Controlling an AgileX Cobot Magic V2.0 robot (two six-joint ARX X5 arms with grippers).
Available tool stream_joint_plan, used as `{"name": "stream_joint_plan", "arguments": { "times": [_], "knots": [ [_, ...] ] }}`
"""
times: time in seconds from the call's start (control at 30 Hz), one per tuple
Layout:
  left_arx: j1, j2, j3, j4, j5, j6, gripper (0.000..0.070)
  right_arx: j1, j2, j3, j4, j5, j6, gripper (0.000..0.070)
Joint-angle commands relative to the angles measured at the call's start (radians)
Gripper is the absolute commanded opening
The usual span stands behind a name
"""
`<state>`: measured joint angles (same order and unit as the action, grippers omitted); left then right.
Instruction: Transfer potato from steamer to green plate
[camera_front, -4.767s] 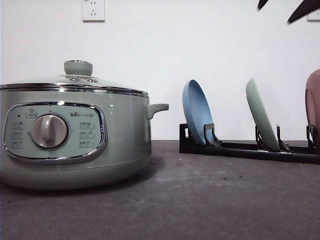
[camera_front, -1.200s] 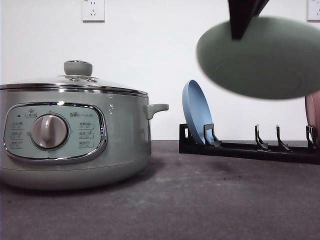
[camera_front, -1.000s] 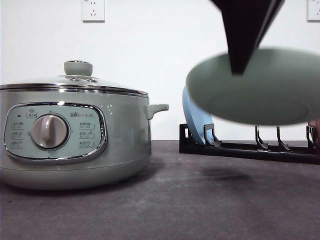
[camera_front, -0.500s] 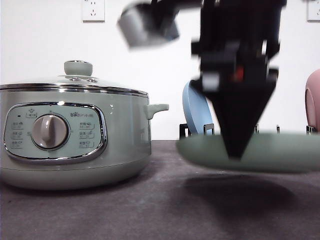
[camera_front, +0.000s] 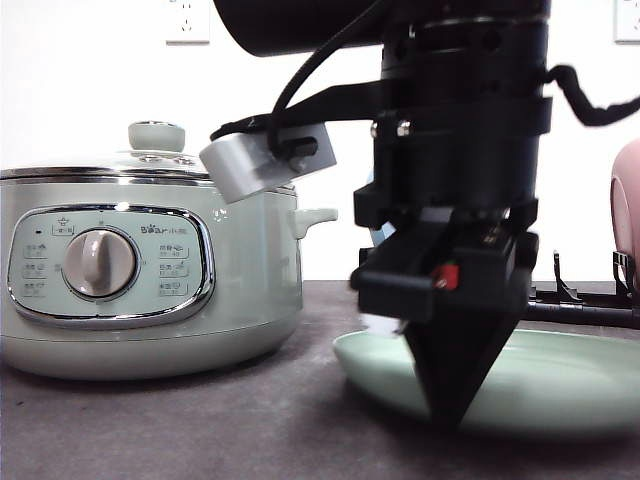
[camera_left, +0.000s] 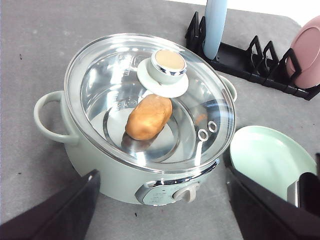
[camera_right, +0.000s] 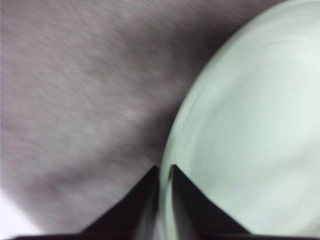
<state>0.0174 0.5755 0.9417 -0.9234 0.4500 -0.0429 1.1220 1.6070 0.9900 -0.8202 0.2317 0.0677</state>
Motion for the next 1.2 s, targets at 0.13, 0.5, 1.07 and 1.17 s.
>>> {"name": "stream_joint_plan", "arguments": {
  "times": [0.13,0.5,1.07,1.17],
  "knots": [
    [0.0,0.005,0.018,0.01,0.006,0.008,0.0515,0.013,0.02,0.006,0.028,0.0,0.031,0.0241],
    [0.0,0.005,0.018,0.011,0.006,0.008,0.0515,-0.013,-0.096,0.066,0.015,-0.002,0.025,0.0242],
    [0.0,0.005,0.018,0.011,0.006,0.008,0.0514,-0.313,-0.422,0.257,0.074,-0.603,-0.001,0.0242],
    [0.0,0.005,0.018,0.01,0.006,0.006,0.0514,-0.366,-0.436,0.269,0.072,-0.731,-0.001,0.0242]
  ]
}}
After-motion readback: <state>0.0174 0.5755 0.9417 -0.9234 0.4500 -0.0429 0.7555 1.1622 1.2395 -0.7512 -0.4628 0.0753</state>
